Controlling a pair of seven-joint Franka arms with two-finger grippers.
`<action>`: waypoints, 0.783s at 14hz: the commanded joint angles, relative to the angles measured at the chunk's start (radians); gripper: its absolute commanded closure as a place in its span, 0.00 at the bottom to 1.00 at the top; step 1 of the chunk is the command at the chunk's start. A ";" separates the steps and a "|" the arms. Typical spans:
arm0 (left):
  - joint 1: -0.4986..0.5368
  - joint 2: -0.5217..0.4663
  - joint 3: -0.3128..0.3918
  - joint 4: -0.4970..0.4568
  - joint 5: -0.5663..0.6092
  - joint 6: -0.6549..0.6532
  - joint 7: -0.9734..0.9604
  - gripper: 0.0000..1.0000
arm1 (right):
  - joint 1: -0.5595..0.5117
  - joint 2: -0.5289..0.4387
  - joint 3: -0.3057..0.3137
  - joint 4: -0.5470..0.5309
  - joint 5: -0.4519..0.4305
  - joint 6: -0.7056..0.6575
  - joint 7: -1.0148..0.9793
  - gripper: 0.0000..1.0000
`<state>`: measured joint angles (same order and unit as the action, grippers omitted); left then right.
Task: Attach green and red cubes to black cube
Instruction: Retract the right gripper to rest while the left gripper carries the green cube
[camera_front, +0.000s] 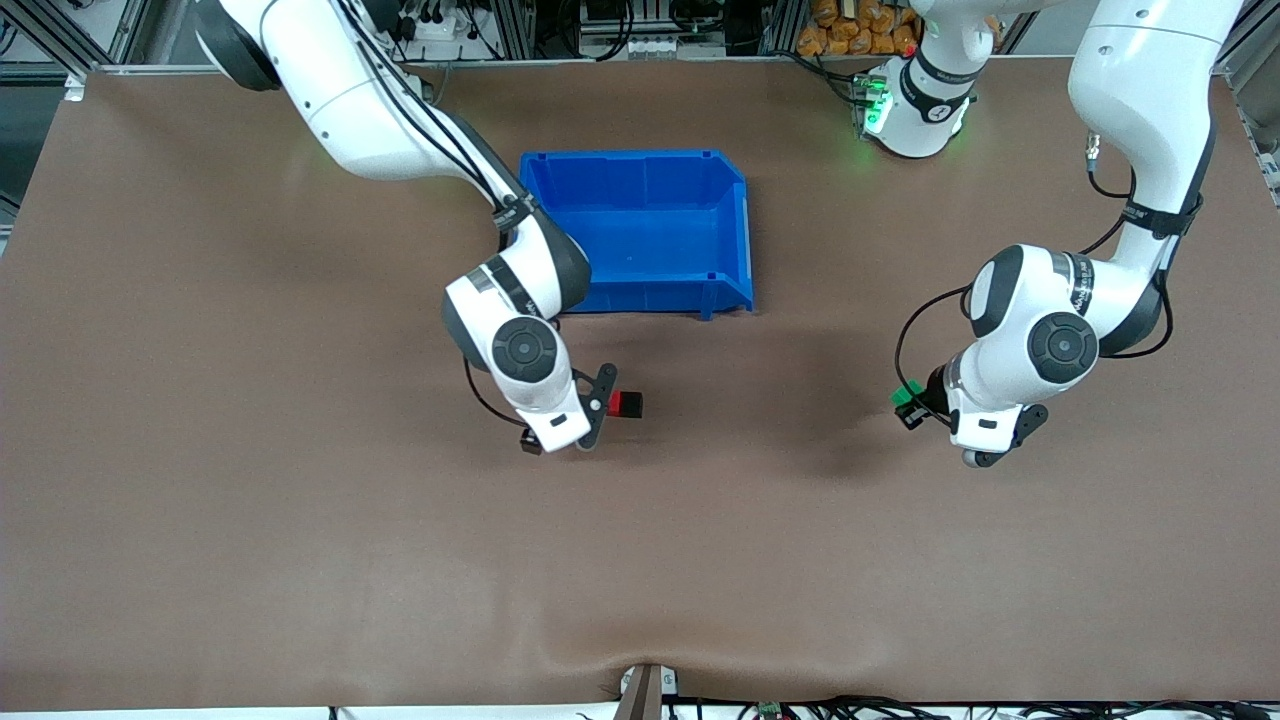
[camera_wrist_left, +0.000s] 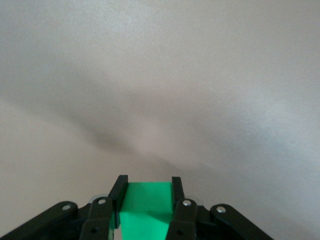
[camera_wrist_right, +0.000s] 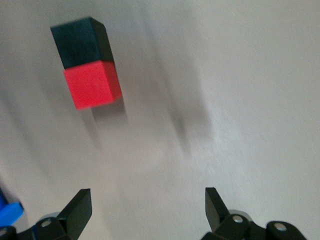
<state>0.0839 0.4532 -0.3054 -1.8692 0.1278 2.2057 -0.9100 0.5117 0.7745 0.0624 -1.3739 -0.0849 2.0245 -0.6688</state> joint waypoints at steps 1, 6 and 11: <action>-0.039 0.008 -0.012 0.070 -0.016 -0.079 -0.084 1.00 | -0.027 -0.044 0.010 -0.017 0.002 -0.050 0.035 0.00; -0.107 0.036 -0.012 0.140 -0.068 -0.104 -0.205 1.00 | -0.061 -0.109 -0.024 -0.019 0.002 -0.110 0.081 0.00; -0.185 0.091 -0.011 0.217 -0.103 -0.104 -0.364 1.00 | -0.200 -0.204 -0.026 -0.020 0.005 -0.156 0.195 0.00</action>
<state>-0.0653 0.5026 -0.3193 -1.7201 0.0394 2.1303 -1.2056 0.3849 0.6306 0.0202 -1.3709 -0.0851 1.8886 -0.5153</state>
